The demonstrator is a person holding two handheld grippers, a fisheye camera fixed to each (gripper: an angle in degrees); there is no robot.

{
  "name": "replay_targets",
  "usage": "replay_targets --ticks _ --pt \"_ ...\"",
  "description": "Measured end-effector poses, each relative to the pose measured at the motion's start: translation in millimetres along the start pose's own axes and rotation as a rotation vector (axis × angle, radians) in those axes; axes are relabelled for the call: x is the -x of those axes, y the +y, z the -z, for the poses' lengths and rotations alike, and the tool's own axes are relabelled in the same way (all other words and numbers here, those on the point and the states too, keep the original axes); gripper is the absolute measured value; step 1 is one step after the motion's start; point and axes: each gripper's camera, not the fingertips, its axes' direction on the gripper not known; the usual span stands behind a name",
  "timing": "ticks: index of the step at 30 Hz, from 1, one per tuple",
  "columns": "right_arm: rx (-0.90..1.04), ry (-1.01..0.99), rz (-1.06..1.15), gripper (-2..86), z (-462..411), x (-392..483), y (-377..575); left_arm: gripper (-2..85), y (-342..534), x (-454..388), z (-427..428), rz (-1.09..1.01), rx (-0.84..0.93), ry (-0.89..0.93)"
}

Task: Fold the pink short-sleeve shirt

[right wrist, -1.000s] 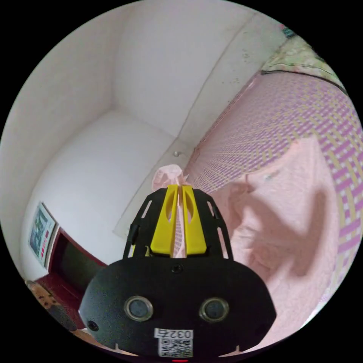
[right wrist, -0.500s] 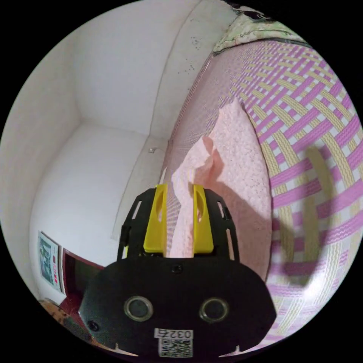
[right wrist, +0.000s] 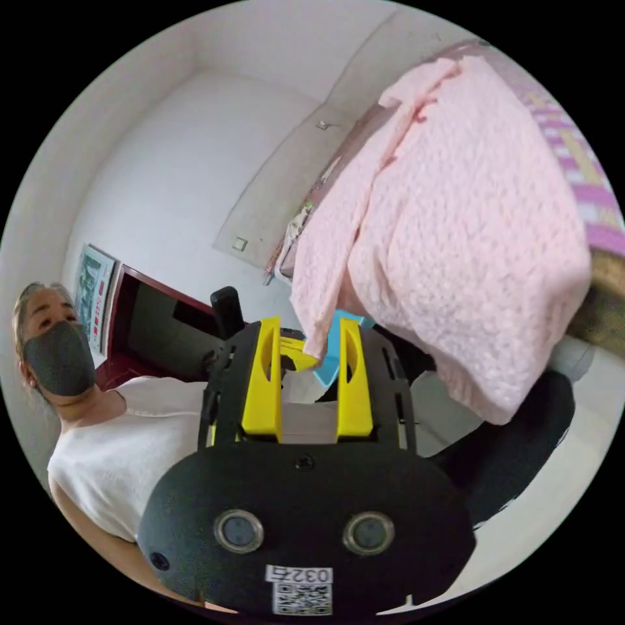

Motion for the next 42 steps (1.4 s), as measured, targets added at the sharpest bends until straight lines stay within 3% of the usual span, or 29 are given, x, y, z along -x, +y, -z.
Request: replay_targets --ticks 7,11,14,18,22,27,35,39,42 --pt "0.143 0.022 0.006 8.7 -43 -34 -2 5.0 20 -18 14 -0.220 0.012 0.091" --pt "0.253 0.158 0.160 8.5 -55 -19 6 5.8 60 47 75 -0.004 -0.194 -0.129" --pt "0.303 0.237 0.229 5.6 -68 -15 11 11.3 72 106 92 0.076 -0.295 0.002" --pt "0.312 0.120 0.325 -0.2 -64 -4 10 14.6 56 139 74 -0.075 -0.270 0.064" --pt "0.238 -0.092 0.351 -0.9 -33 0 3 3.6 54 152 60 -0.223 -0.186 0.459" --pt "0.231 -0.074 0.368 -0.9 -17 -4 -2 -0.7 117 142 104 -0.208 -0.460 0.617" --pt "0.435 0.019 0.329 1.7 -77 -5 -1 2.5 165 163 102 0.140 -0.404 0.483" --pt "0.455 0.212 0.244 -0.5 -107 -14 6 0.7 140 136 140 0.065 -0.473 0.372" --pt "0.284 -0.025 0.312 -0.6 -100 12 9 0.4 95 96 166 -0.039 -0.478 0.250"
